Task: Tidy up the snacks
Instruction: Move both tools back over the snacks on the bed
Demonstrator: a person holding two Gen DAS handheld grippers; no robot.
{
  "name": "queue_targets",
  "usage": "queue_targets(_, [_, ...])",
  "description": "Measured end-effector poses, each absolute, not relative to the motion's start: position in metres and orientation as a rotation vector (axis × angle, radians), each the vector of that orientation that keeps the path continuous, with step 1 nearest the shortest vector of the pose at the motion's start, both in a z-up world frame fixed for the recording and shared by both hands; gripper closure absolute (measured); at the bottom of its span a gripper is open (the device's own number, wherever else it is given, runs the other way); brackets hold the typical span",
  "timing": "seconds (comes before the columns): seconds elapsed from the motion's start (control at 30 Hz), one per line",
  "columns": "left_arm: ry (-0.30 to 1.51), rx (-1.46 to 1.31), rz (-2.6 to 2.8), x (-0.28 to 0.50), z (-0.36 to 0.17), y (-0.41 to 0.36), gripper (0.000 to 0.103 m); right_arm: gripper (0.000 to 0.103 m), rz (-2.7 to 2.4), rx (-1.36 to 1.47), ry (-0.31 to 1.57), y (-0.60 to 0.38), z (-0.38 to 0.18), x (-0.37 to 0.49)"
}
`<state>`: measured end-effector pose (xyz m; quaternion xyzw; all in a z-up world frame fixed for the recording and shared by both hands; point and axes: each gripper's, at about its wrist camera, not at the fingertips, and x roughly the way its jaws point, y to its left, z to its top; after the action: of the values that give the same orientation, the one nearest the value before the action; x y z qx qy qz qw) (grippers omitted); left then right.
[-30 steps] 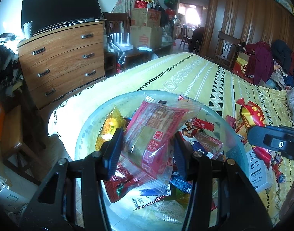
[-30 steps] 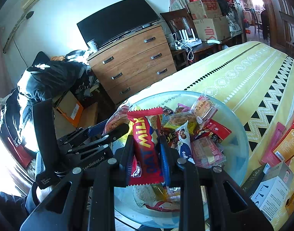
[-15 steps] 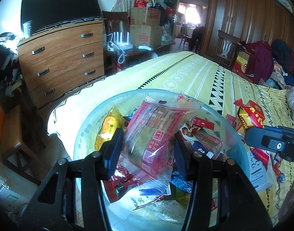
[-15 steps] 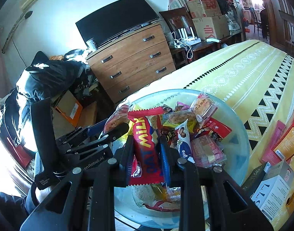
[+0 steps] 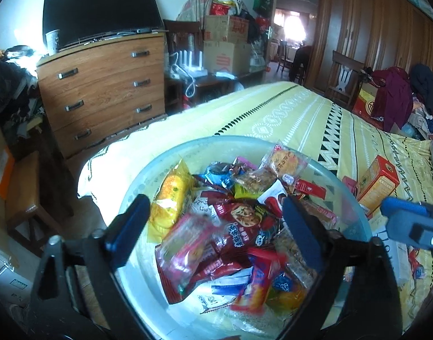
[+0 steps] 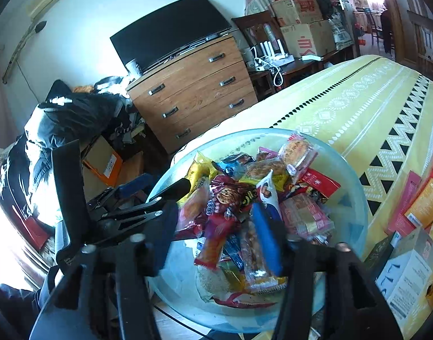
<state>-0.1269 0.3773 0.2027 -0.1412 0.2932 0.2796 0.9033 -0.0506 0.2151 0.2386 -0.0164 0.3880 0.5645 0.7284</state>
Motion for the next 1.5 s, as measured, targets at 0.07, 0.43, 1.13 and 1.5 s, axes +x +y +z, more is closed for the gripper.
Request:
queue_targets(0.07, [0.611,-0.295,0.57,-0.125,0.204,0.373,0.007,0.042,1.231,-0.011,0.863,0.202,0.236,-0.049])
queue_targets(0.43, [0.472,-0.11,0.107,-0.108,0.245,0.214,0.008,0.042,0.901,0.065,0.917,-0.007,0.168,-0.059])
queue_targets(1.13, [0.751,0.011,-0.31,-0.051,0.168,0.04,0.009,0.041,0.557,-0.024,1.055,-0.118,0.036,0.215])
queue_targets(1.5, [0.863,-0.054,-0.375,-0.062,0.144,0.026,0.009,0.039,0.863,-0.247,1.214,-0.129,0.015,0.11])
